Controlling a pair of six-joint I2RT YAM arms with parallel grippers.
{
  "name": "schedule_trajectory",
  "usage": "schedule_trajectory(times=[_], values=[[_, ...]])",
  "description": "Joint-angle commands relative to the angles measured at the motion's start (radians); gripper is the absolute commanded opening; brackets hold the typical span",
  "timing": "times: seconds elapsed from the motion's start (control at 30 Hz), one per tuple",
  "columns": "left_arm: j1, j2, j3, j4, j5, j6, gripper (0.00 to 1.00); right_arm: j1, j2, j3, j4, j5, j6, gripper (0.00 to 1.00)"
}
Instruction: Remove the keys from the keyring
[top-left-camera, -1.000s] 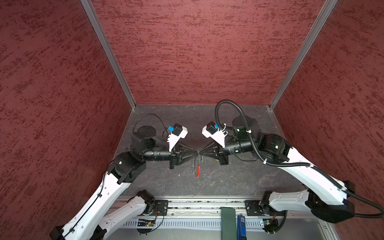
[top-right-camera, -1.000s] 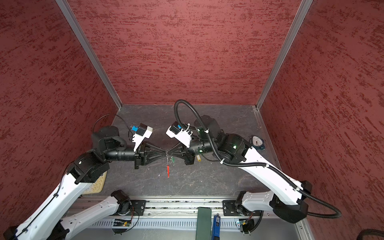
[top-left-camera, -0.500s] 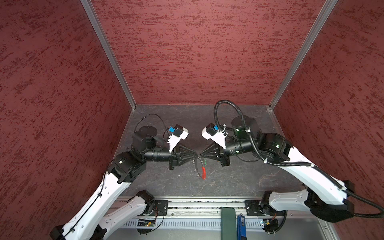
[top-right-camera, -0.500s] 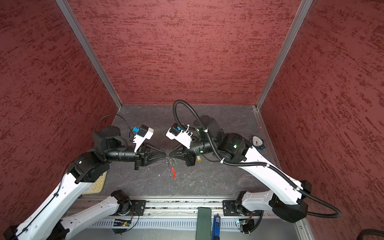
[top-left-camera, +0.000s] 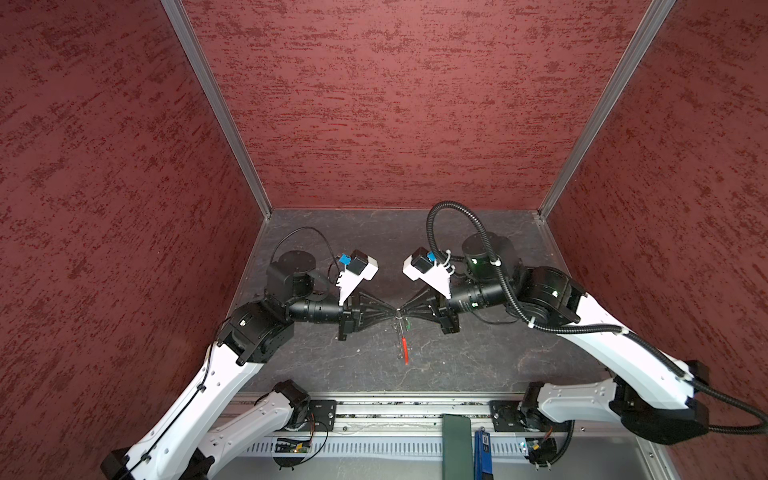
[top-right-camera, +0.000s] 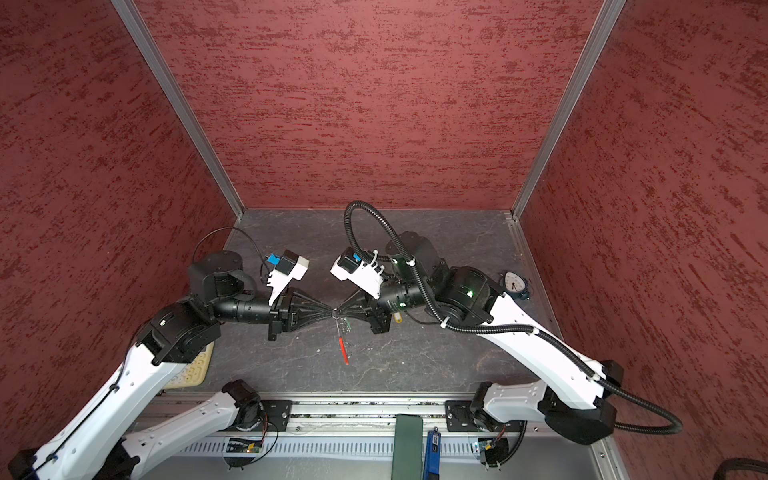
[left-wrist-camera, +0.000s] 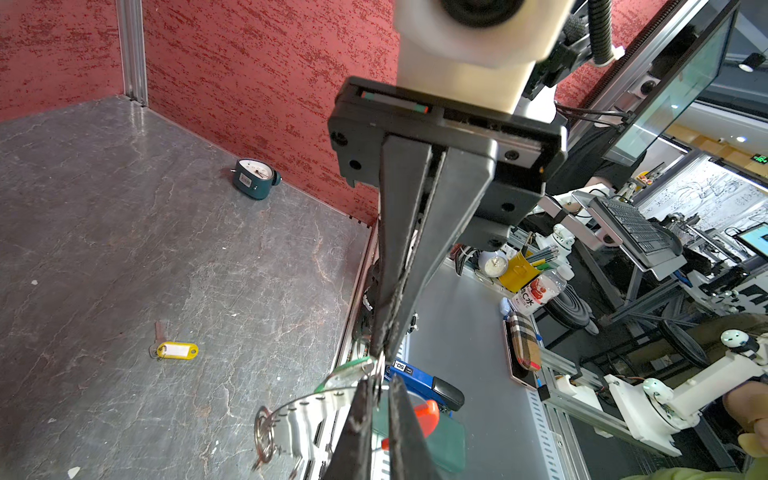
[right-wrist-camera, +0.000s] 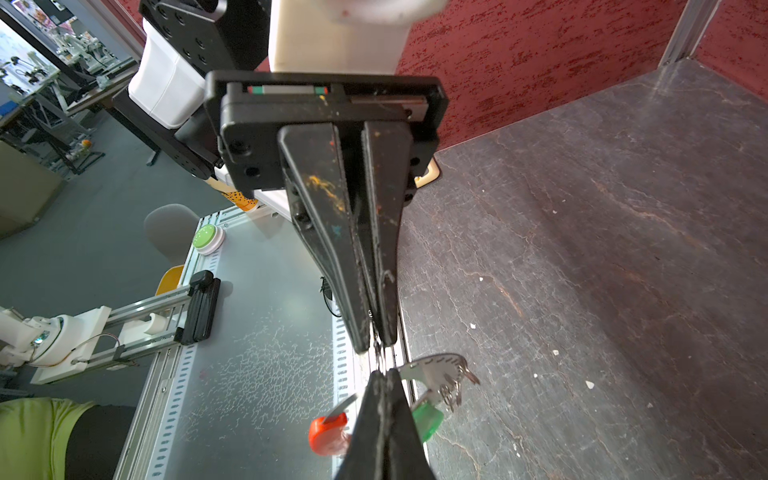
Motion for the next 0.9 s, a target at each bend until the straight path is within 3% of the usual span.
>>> schedule_trajectory(times=[0.0, 0.2, 0.33, 0.53, 0.63, 0.87], values=[[-0.012, 0.0, 0.007, 0.025, 0.063, 0.005, 0.12, 0.002, 0.006, -0.004, 0.057, 0.037, -0.016, 0.0], [-0.019, 0.004, 0.005, 0.023, 0.074, 0.008, 0.17, 0.002, 0.01, -0.011, 0.078, 0.023, -0.015, 0.0], [-0.021, 0.003, 0.003, 0.022, 0.073, 0.009, 0.06, 0.002, 0.01, -0.016, 0.085, 0.017, -0.016, 0.0], [-0.022, -0.004, -0.003, 0.037, 0.051, 0.006, 0.0, 0.003, 0.014, -0.015, 0.079, 0.018, -0.013, 0.0], [-0.022, -0.022, -0.025, 0.076, -0.016, -0.009, 0.0, 0.005, 0.003, -0.035, 0.123, 0.043, 0.007, 0.0], [-0.02, -0.114, -0.126, 0.276, -0.129, -0.081, 0.0, 0.01, -0.148, -0.249, 0.456, 0.145, 0.05, 0.37]])
